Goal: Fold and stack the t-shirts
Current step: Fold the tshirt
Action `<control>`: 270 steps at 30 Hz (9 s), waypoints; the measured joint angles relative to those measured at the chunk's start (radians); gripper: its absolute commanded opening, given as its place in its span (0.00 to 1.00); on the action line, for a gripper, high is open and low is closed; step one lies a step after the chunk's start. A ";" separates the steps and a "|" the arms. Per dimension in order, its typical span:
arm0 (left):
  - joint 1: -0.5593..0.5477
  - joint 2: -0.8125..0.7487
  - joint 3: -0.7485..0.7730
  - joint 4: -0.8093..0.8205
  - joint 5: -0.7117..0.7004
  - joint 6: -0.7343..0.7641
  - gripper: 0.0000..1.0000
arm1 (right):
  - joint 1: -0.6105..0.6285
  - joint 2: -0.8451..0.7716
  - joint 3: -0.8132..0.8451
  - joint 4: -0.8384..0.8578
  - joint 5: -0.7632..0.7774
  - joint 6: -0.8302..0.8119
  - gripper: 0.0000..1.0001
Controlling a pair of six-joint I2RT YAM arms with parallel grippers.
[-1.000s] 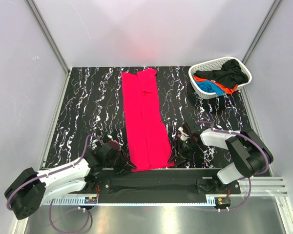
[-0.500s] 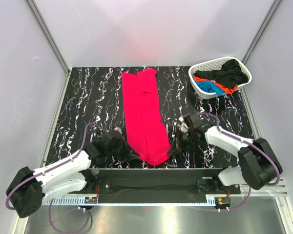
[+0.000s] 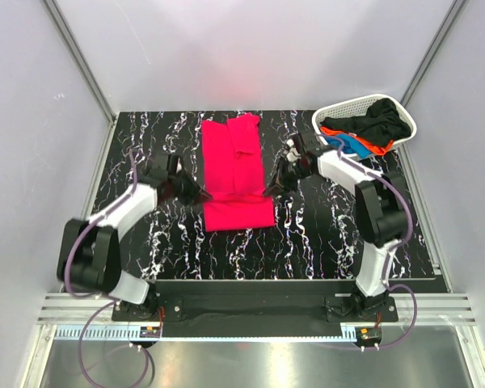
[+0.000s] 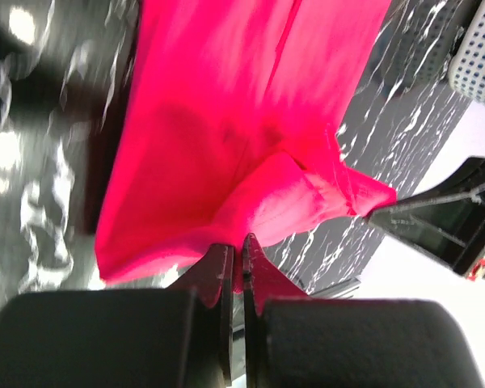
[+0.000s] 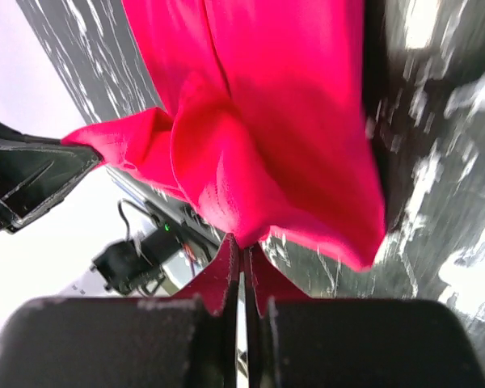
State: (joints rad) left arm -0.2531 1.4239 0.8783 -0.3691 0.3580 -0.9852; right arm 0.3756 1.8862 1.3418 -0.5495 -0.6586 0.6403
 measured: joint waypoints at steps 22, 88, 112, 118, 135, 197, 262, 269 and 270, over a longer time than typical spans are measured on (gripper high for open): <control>0.135 0.450 0.407 -0.015 0.158 0.163 0.00 | -0.087 0.434 0.587 -0.145 -0.059 -0.032 0.00; -0.033 -0.218 -0.325 0.182 0.078 0.086 0.58 | -0.048 -0.147 -0.366 0.167 0.119 0.061 0.61; -0.087 -0.048 -0.593 0.767 -0.198 -0.553 0.54 | 0.044 -0.132 -0.595 0.747 0.344 0.591 0.47; -0.087 -0.005 -0.576 0.795 -0.217 -0.590 0.47 | 0.045 -0.113 -0.595 0.778 0.351 0.629 0.42; -0.037 0.041 -0.507 0.719 -0.206 -0.492 0.00 | 0.050 -0.096 -0.570 0.747 0.359 0.539 0.00; 0.018 0.145 0.374 -0.100 -0.011 0.009 0.00 | -0.044 -0.283 -0.174 0.078 0.247 0.183 0.00; 0.077 0.698 0.782 0.003 0.105 0.410 0.49 | -0.128 0.420 0.584 -0.136 0.216 -0.144 0.36; 0.087 0.772 0.827 -0.021 0.101 0.418 0.51 | -0.128 0.449 0.625 -0.144 0.230 -0.147 0.34; 0.087 0.779 0.831 -0.025 0.101 0.418 0.50 | -0.128 0.454 0.633 -0.144 0.230 -0.147 0.34</control>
State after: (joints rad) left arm -0.1665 2.2028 1.7092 -0.3939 0.4595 -0.5671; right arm 0.2478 2.3398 1.9751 -0.6937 -0.4282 0.4931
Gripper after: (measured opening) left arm 0.504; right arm 0.348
